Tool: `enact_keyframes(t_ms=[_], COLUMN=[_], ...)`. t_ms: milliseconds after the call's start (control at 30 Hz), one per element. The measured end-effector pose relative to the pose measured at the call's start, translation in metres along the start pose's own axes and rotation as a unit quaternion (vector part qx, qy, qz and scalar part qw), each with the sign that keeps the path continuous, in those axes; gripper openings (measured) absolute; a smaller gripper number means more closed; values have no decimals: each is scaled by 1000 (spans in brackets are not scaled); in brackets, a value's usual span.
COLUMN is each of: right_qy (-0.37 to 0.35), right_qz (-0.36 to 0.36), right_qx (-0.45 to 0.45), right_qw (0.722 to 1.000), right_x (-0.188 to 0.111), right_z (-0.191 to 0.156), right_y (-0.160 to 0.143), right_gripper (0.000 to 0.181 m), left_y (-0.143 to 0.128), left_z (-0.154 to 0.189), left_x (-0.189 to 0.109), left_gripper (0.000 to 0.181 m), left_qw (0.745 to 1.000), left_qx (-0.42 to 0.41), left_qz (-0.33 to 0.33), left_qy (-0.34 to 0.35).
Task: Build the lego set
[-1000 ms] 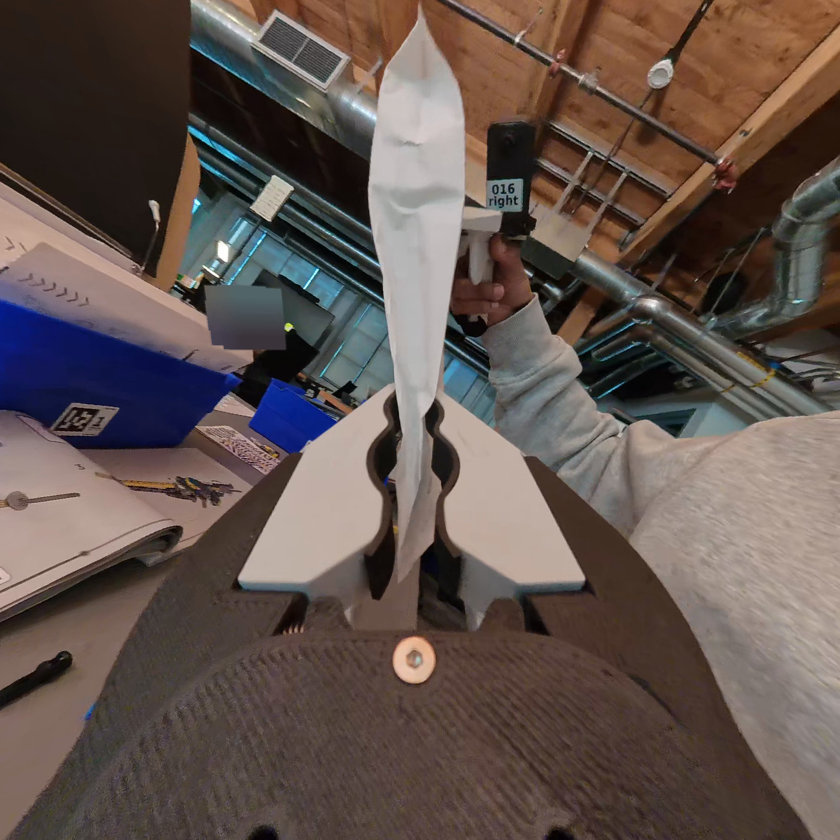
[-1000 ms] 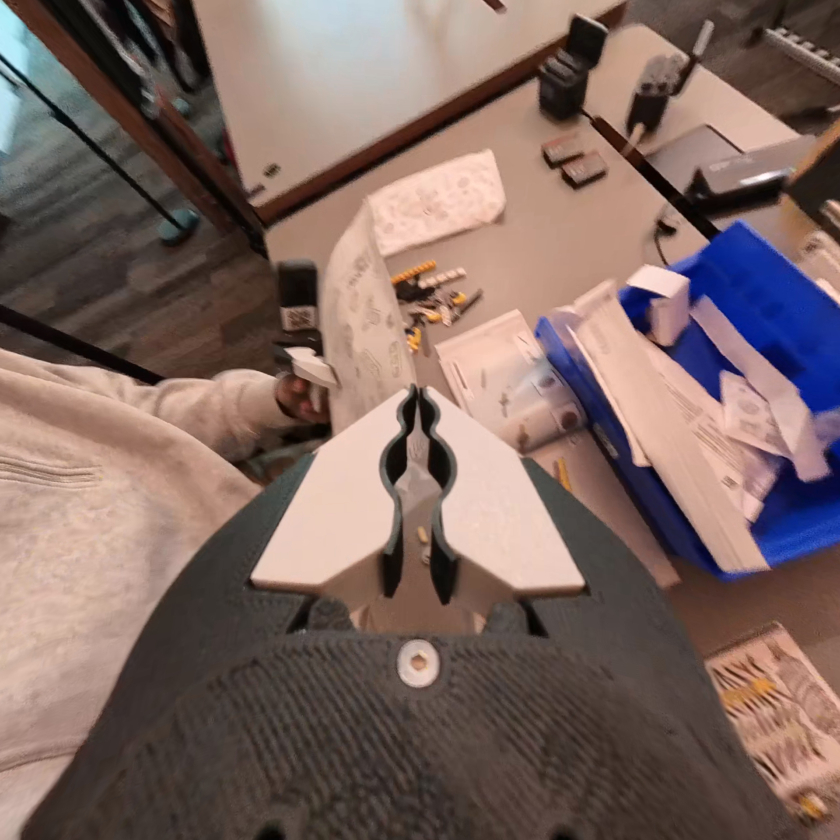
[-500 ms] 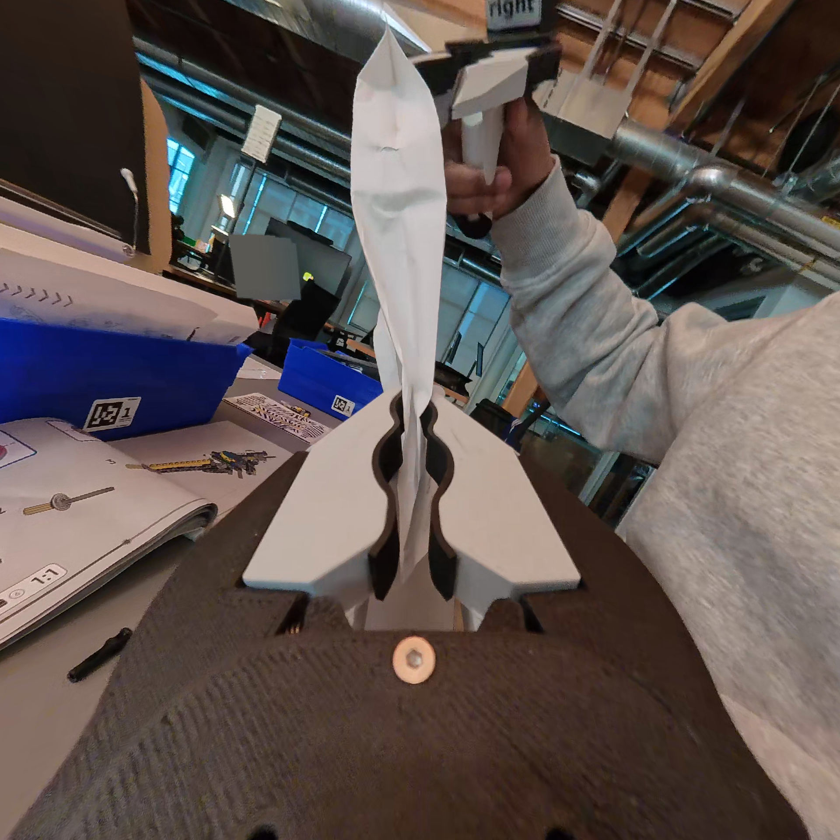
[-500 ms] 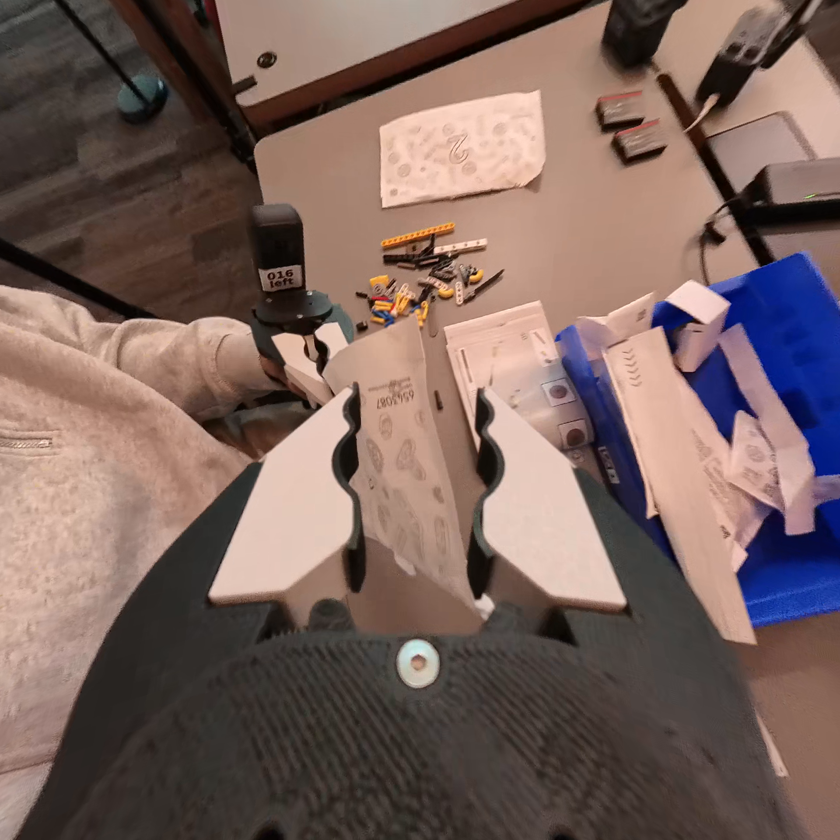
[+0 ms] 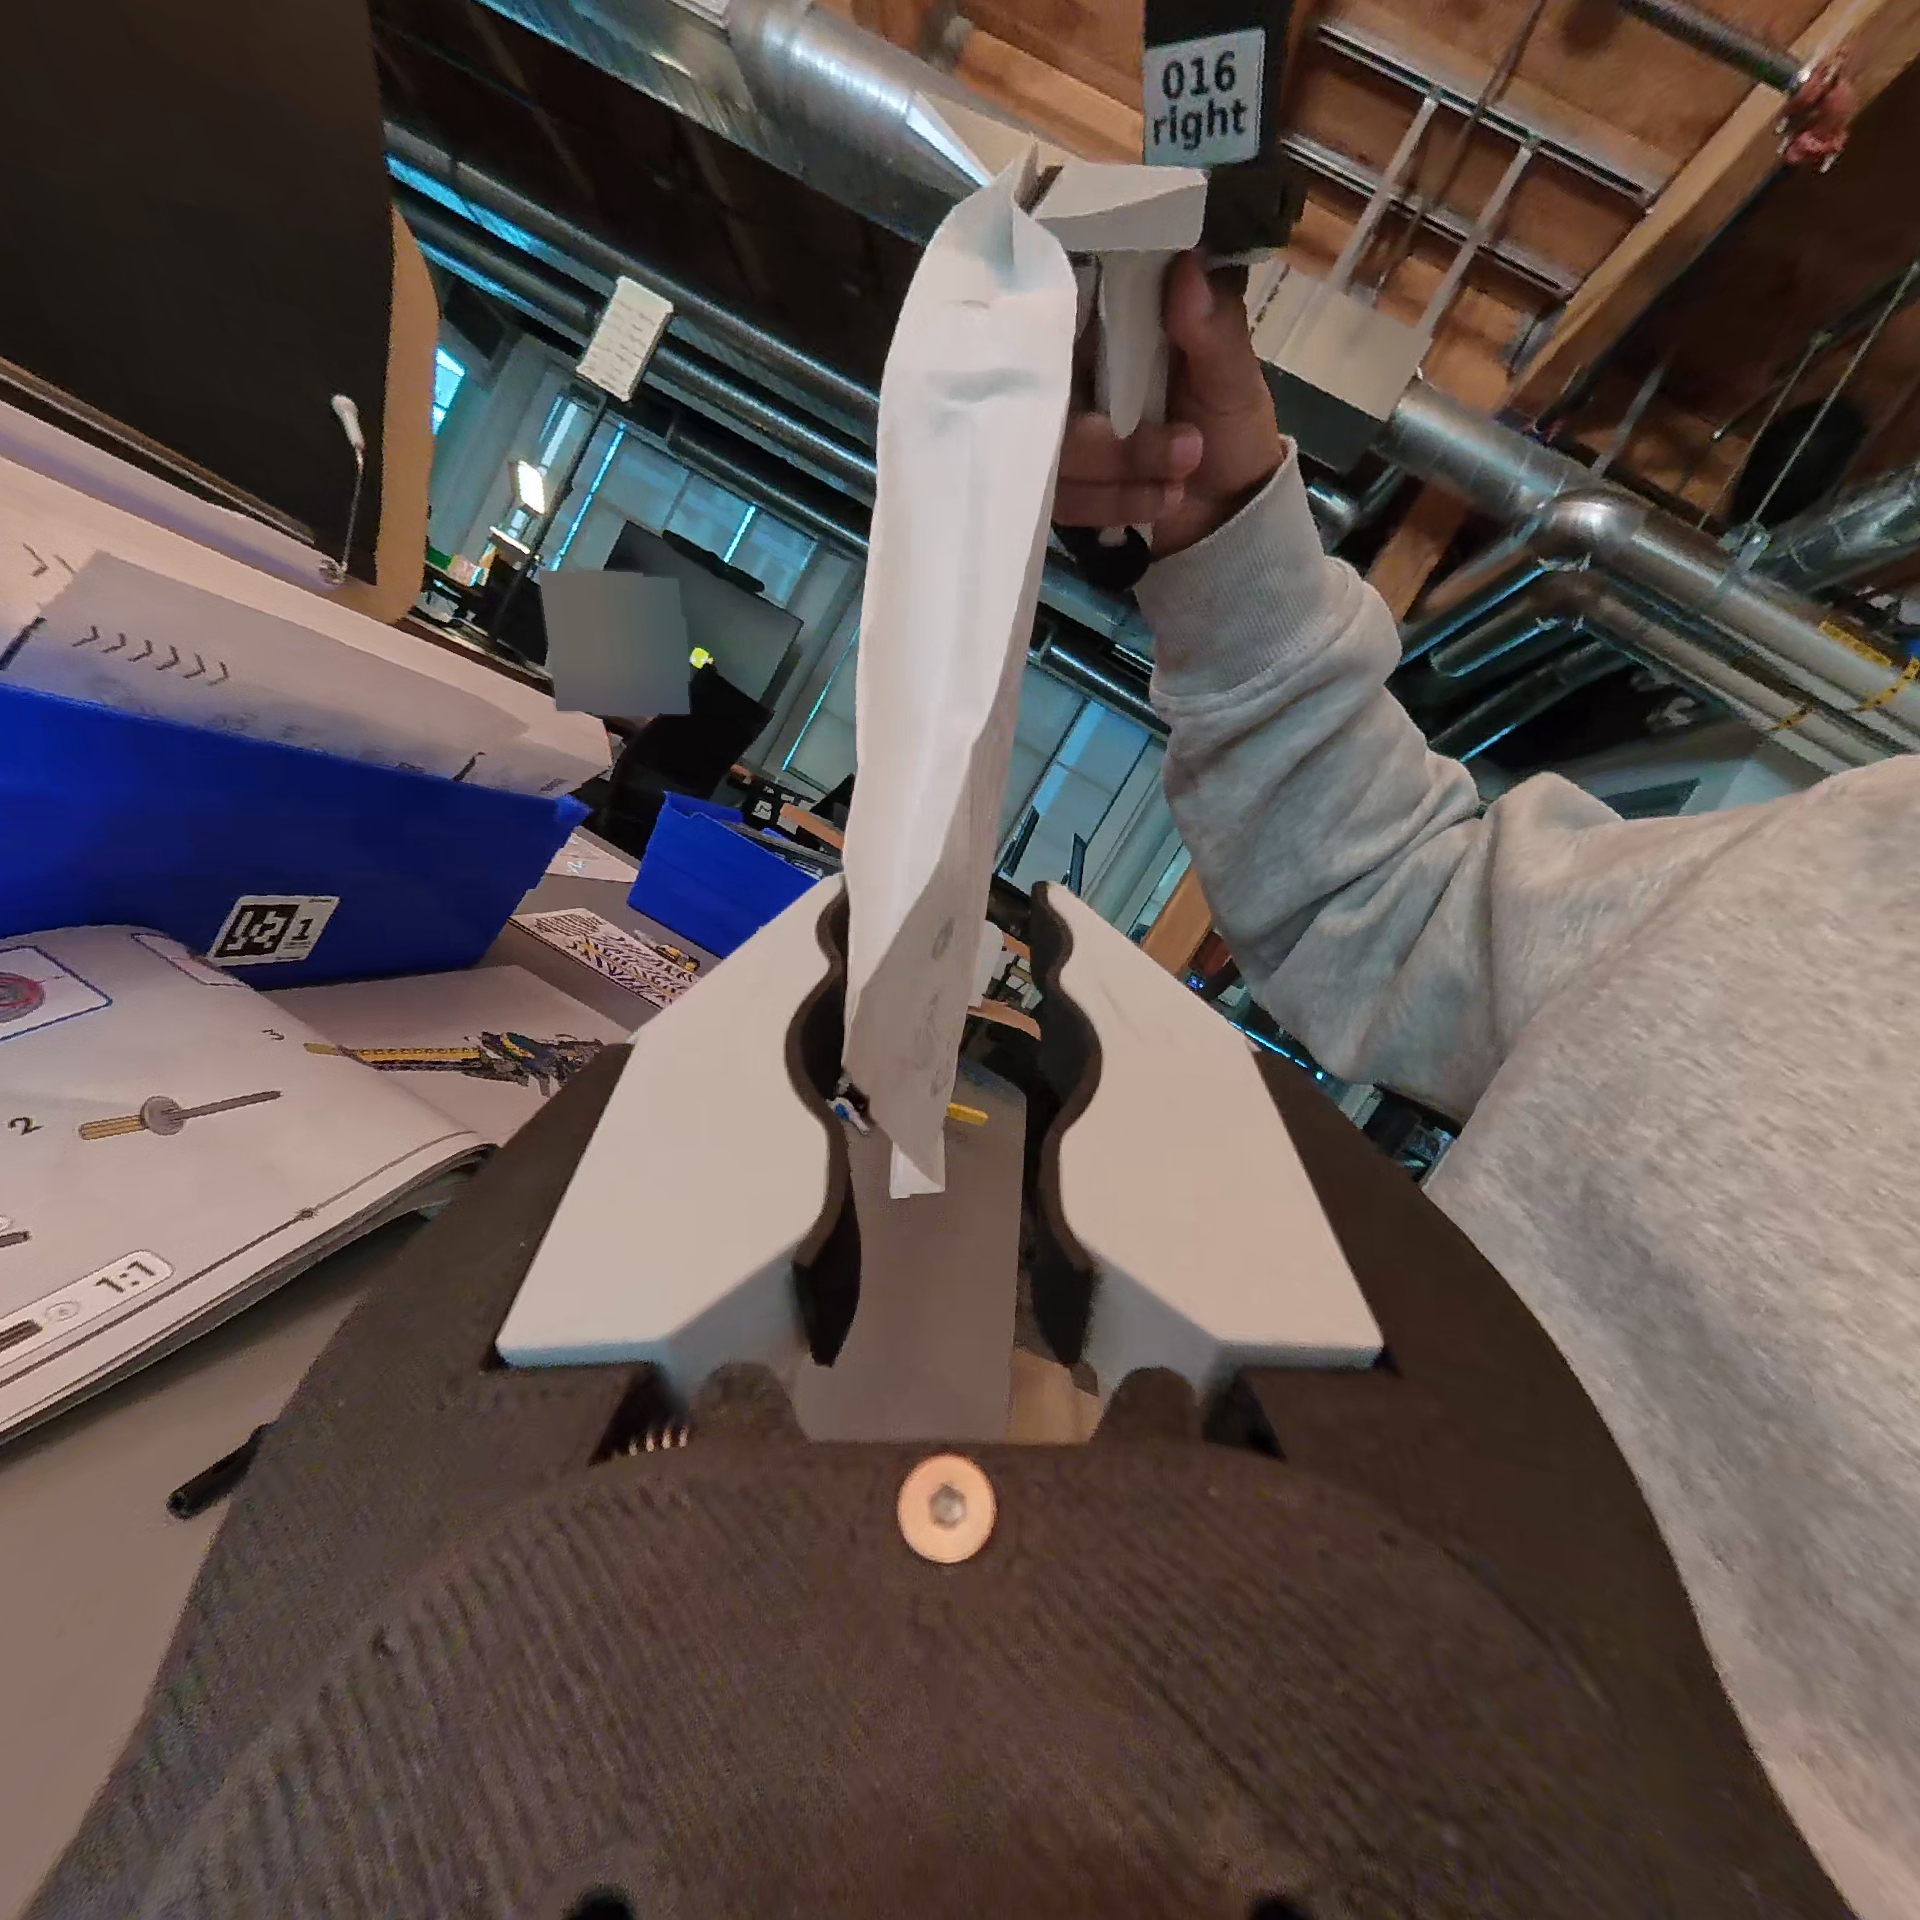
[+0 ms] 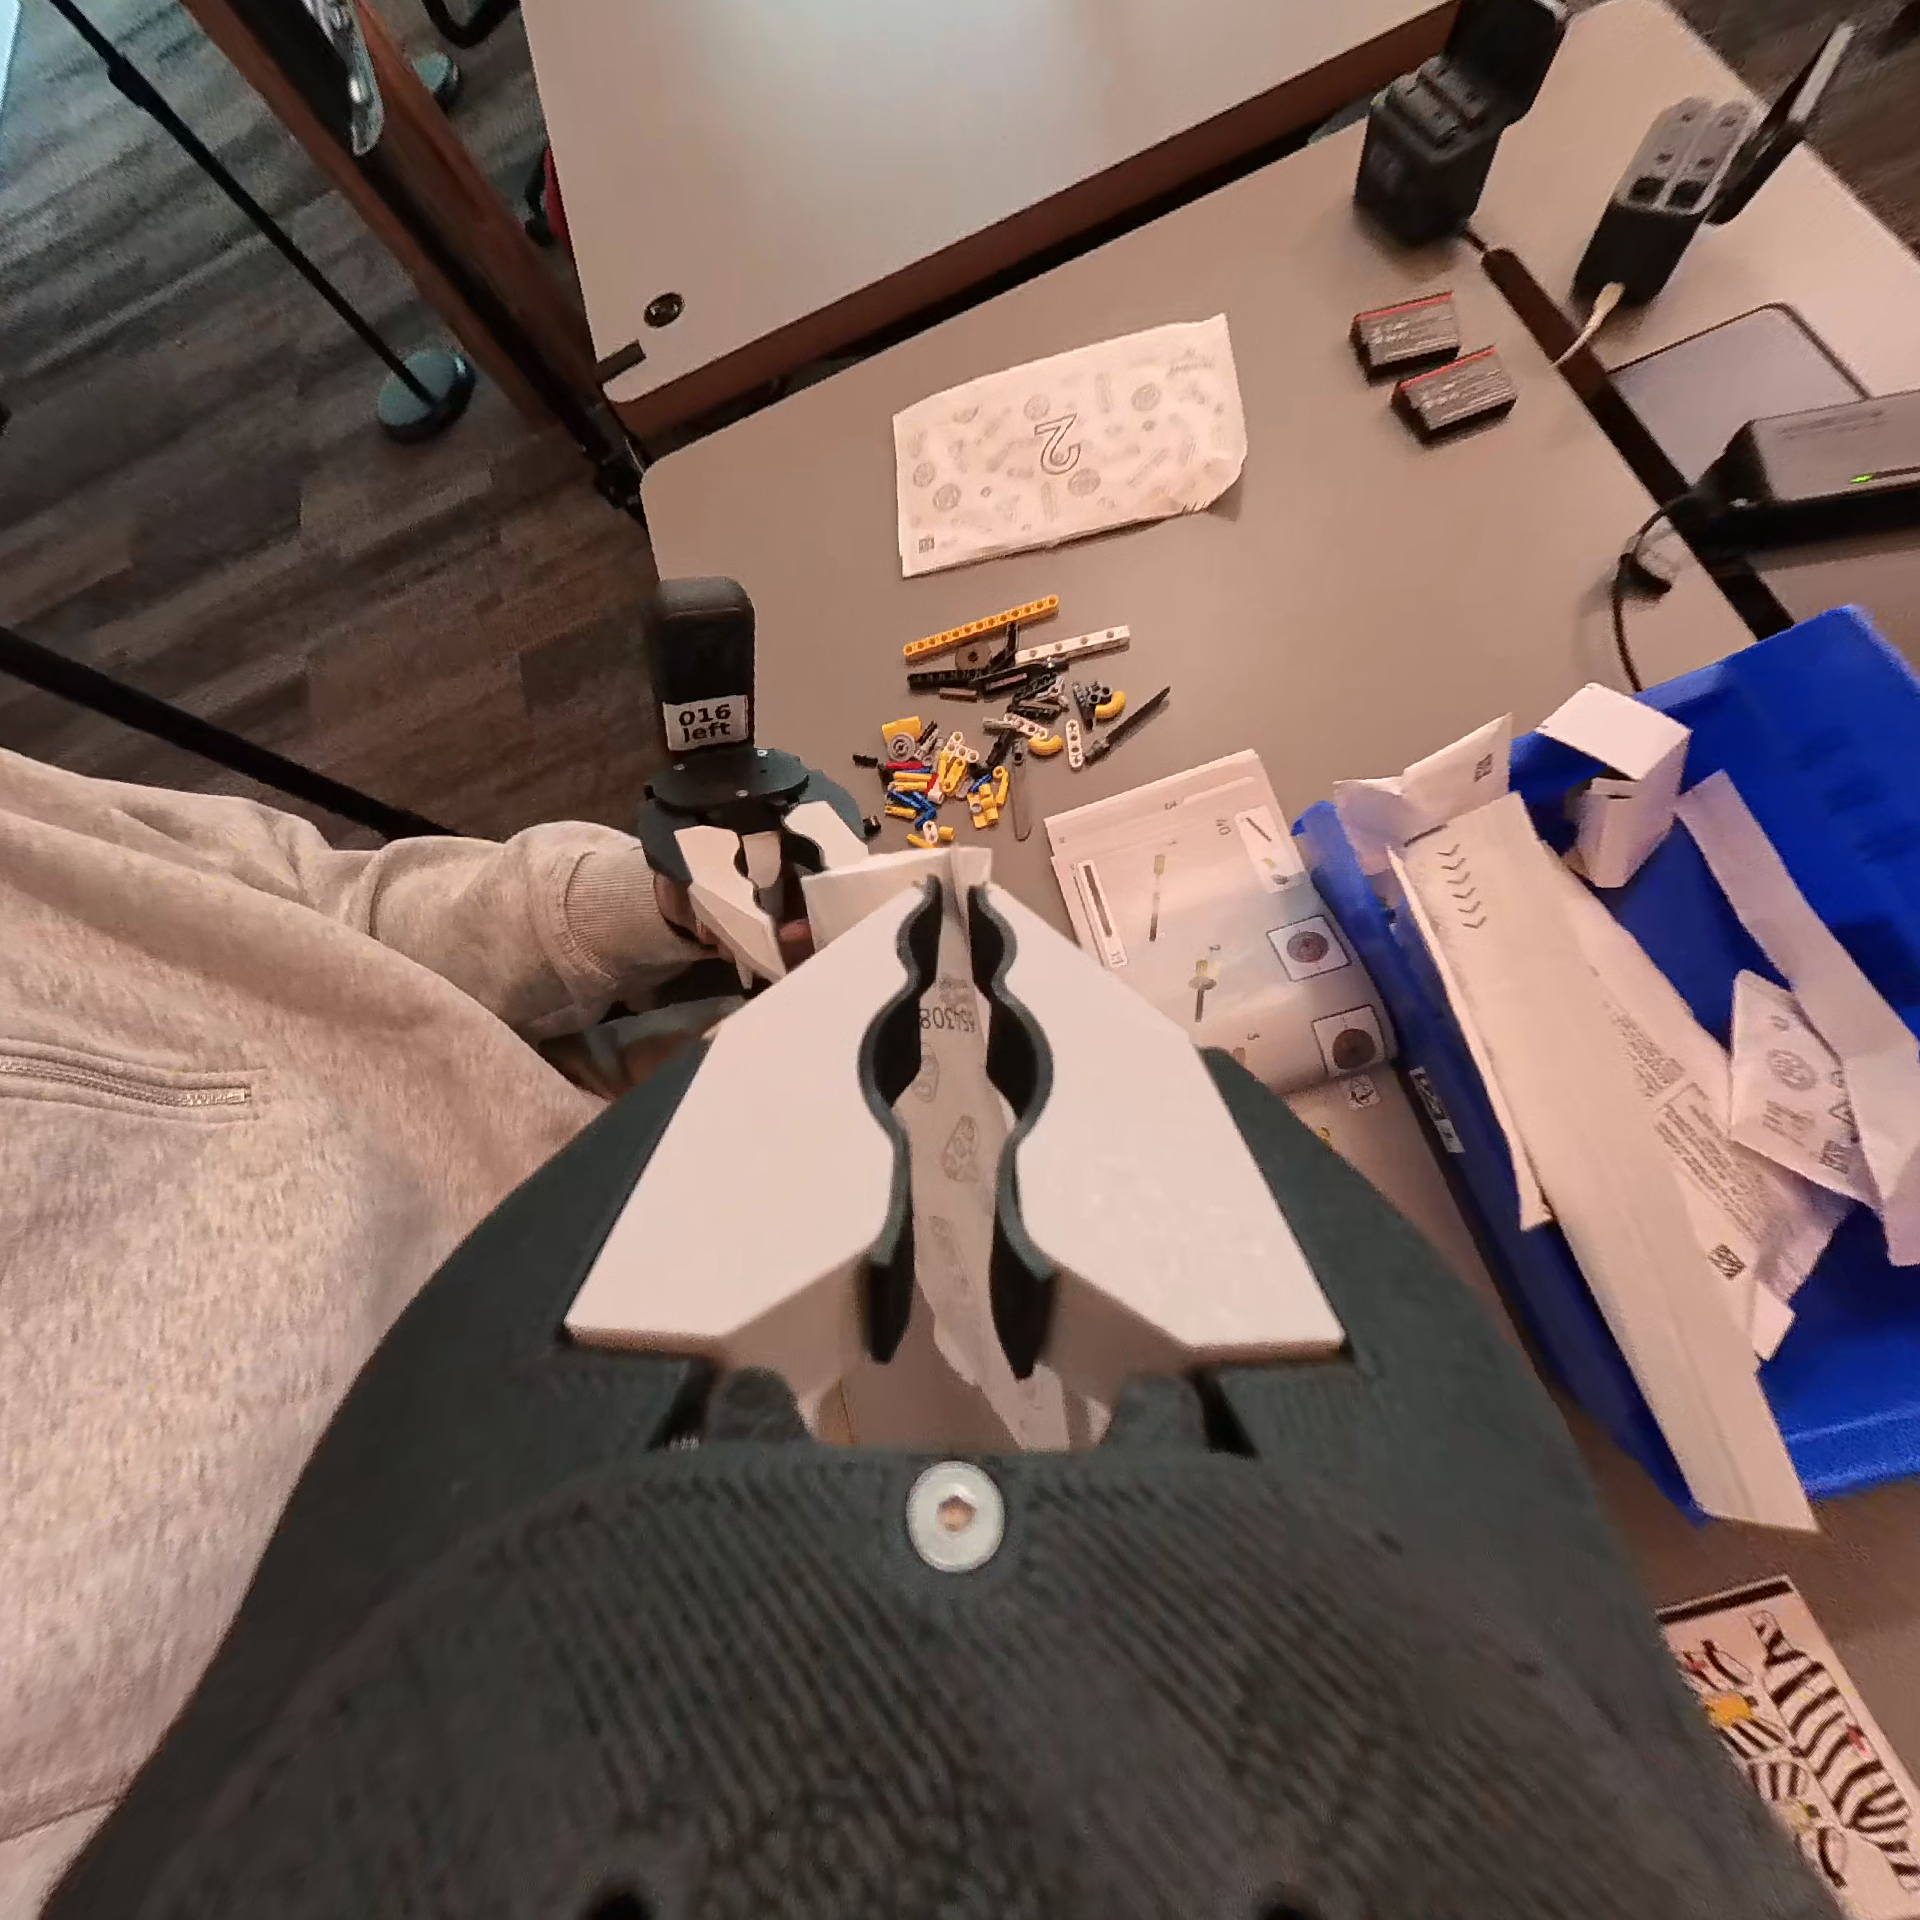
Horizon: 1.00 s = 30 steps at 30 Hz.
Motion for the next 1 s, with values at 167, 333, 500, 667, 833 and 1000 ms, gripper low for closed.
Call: enact_keyframes(t_ms=[167, 333, 500, 667, 833, 1000], right_qy=[-15, -18, -82, -78, -74, -105], right_qz=[9, 18, 87, 112, 121, 112], right_qx=[6, 14, 2, 42, 38, -5], right_qw=[1000, 1000, 993, 990, 989, 988], right_x=[-13, -20, -25, -24, -17, -7], right_z=[3, 5, 4, 11, 5, 0], right_y=[-4, -10, -4, -8, -1, 16], right_gripper=[4, 4, 0, 0, 0, 11], left_y=[4, 6, 14, 19, 19, 23], left_z=[0, -1, 0, -4, -7, -13], left_x=[-4, -6, -6, -9, -15, -26], left_gripper=[16, 4, 0, 0, 0, 0], left_qw=[1000, 999, 997, 997, 996, 990], left_qx=[-8, -13, -21, -31, -42, -71], left_qz=[23, 36, 73, 72, 80, 120], left_qy=[-5, -8, -20, -24, -27, -26])
Point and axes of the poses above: each gripper's, where its closed fingertips meet, x out along the fingers, y out of its top, z = x × y across the jaws, the point moved 9 cm from there along -x, back along the fingers, and after that the axes turned 10 degrees about -x, right-handed, at the moved point
